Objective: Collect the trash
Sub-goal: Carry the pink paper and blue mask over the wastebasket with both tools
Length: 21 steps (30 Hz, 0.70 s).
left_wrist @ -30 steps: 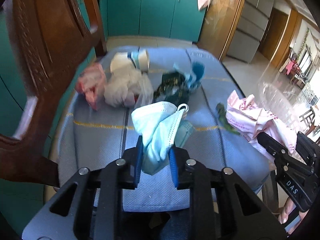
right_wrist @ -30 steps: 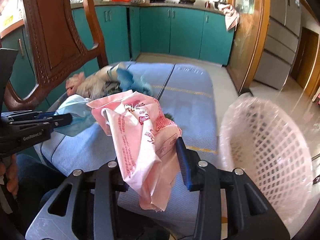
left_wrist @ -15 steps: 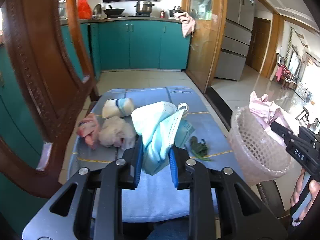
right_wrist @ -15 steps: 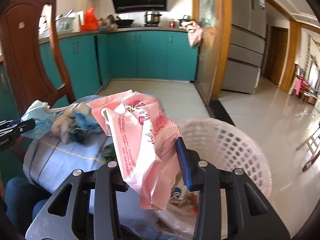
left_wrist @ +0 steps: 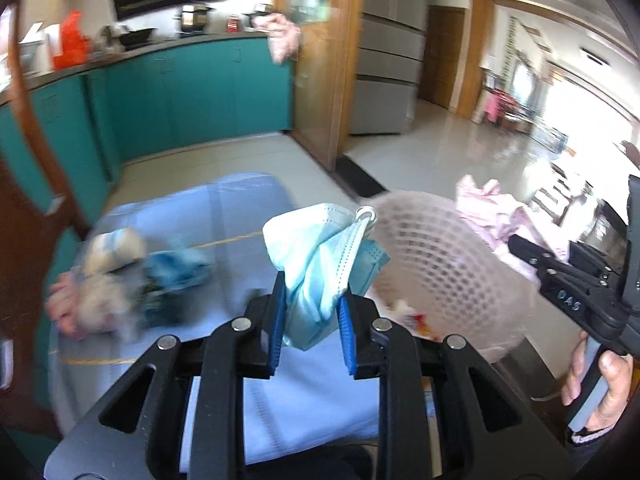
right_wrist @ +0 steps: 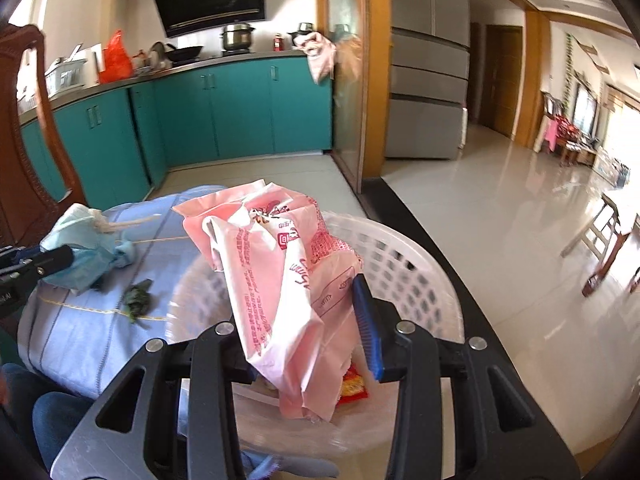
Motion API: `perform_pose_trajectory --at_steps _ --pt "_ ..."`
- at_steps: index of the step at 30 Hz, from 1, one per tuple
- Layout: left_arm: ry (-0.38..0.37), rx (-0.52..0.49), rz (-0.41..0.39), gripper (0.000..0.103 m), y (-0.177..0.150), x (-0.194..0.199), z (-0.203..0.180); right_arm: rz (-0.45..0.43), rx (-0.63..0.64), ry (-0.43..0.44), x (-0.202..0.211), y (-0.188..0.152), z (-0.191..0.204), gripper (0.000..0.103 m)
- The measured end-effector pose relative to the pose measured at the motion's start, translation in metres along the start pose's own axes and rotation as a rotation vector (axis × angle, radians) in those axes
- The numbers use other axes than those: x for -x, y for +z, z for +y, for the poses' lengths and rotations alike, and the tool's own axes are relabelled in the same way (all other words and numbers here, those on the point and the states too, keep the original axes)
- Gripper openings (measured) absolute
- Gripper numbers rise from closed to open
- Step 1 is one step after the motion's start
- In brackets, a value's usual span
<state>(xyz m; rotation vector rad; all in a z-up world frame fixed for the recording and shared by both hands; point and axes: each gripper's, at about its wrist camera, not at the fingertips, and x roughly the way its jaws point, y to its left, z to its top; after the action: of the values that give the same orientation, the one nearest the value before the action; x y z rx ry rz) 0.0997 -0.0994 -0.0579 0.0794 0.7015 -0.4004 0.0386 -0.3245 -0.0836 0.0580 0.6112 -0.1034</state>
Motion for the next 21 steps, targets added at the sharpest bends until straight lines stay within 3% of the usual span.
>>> perform_pose_trajectory --at_steps 4,10,11,13,14,16,21 --pt "-0.098 -0.051 0.042 0.025 0.005 -0.03 -0.038 0.017 -0.036 -0.016 -0.001 -0.008 -0.022 0.039" --pt "-0.149 -0.093 0.092 0.025 0.017 -0.07 -0.071 0.028 -0.058 -0.048 -0.001 -0.014 -0.043 0.039" --pt "-0.156 -0.094 0.101 0.029 0.018 -0.075 -0.073 0.03 -0.063 -0.051 -0.001 -0.014 -0.046 0.039" --pt "-0.168 -0.1 0.109 0.069 0.019 -0.083 -0.076 0.035 -0.073 -0.049 -0.003 -0.015 -0.051 0.039" --pt "-0.151 -0.101 0.098 0.075 0.02 -0.085 -0.076 0.037 -0.076 -0.048 -0.003 -0.015 -0.05 0.039" --pt "-0.103 -0.1 0.082 0.08 0.019 -0.082 -0.074 0.043 -0.08 -0.041 -0.005 -0.016 -0.05 0.039" --pt "-0.041 -0.012 0.075 0.082 0.021 -0.076 -0.041 0.062 -0.064 -0.016 -0.016 -0.016 -0.039 0.039"
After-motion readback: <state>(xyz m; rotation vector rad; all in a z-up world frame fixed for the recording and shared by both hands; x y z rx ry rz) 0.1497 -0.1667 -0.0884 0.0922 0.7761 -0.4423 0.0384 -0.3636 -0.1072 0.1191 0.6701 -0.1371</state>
